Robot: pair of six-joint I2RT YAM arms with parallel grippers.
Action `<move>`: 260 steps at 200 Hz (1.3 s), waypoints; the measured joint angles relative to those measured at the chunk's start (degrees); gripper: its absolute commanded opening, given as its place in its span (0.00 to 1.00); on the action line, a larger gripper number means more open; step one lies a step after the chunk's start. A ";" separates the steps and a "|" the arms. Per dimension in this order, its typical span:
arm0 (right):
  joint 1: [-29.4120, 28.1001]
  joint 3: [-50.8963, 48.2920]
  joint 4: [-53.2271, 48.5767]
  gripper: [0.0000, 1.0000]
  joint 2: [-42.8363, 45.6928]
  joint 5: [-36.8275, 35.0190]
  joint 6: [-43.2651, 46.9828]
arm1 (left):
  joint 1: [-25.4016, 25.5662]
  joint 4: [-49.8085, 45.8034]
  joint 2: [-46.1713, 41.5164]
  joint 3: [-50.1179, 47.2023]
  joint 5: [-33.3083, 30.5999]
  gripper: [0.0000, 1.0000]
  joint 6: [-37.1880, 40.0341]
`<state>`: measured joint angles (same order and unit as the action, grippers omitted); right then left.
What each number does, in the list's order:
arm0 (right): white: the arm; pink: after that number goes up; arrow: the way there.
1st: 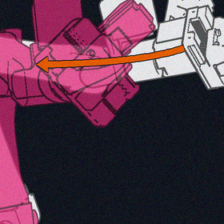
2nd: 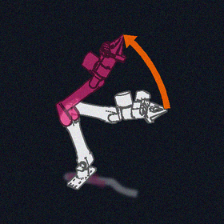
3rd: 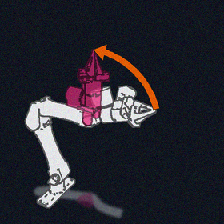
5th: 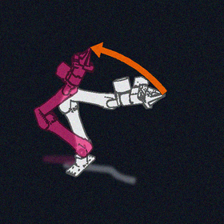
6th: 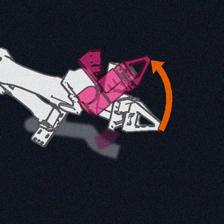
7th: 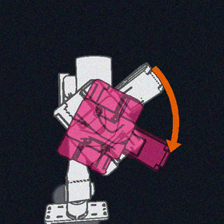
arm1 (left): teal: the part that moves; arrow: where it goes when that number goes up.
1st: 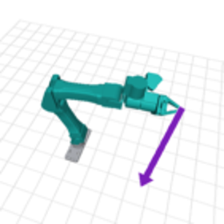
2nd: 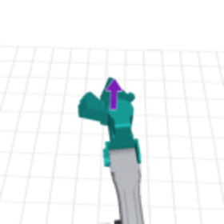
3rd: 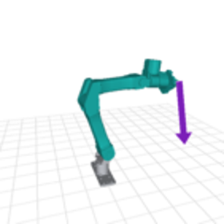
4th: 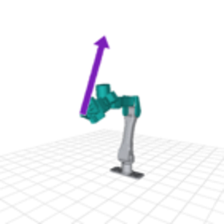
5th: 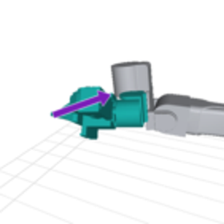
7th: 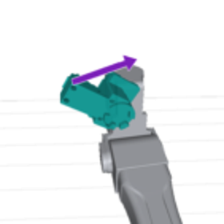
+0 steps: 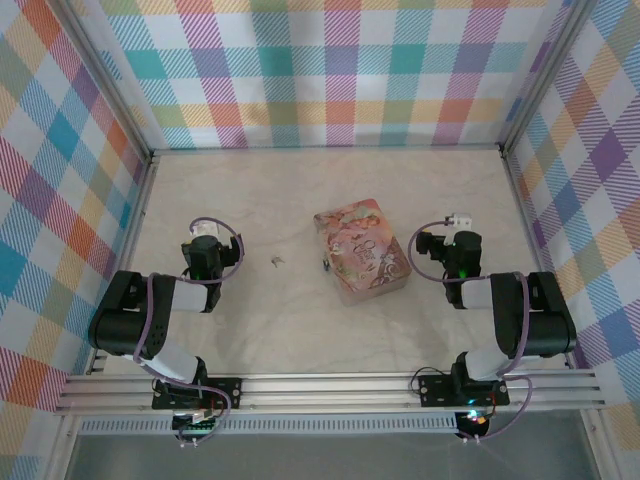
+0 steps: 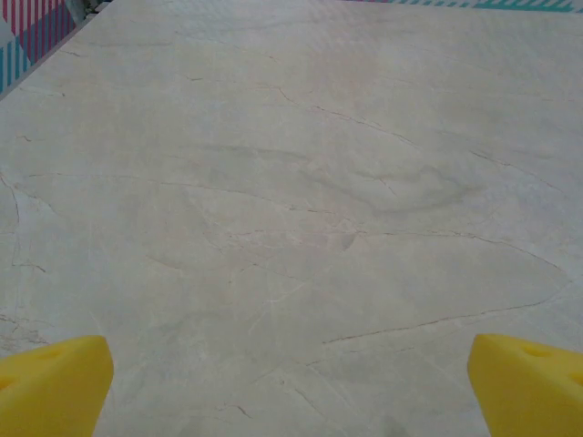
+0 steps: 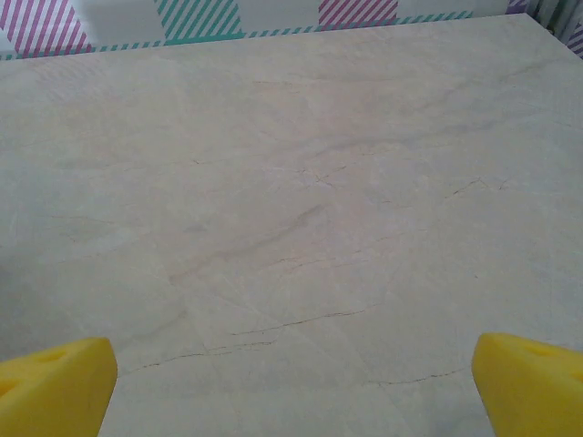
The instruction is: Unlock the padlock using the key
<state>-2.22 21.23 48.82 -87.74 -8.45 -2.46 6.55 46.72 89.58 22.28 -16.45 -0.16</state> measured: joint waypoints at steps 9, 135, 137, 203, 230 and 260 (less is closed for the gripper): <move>0.00 0.00 0.00 1.00 0.00 0.00 0.00 | 0.00 0.00 0.00 0.00 0.00 1.00 -0.02; 0.00 0.00 0.00 1.00 0.00 0.02 0.00 | 0.00 0.00 0.00 0.00 0.17 1.00 -0.02; 0.00 0.00 -0.02 1.00 0.00 0.02 0.00 | 0.00 0.00 0.00 0.00 0.17 1.00 -0.02; 0.02 1.01 -3.98 1.00 1.86 -0.07 -0.02 | 0.00 -3.82 -0.92 1.33 0.20 1.00 -0.02; 0.02 4.11 -12.46 1.00 8.90 -1.22 -0.37 | 0.00 -13.60 -4.92 7.50 0.15 1.00 -0.02; 0.04 8.37 -22.16 1.00 17.86 -1.66 -3.87 | -0.09 -19.71 -11.52 11.56 1.64 1.00 -1.79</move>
<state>-2.17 29.61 26.65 -69.89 -10.11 -6.33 6.46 27.00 78.06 33.85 -14.81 -1.96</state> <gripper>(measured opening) 0.997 0.997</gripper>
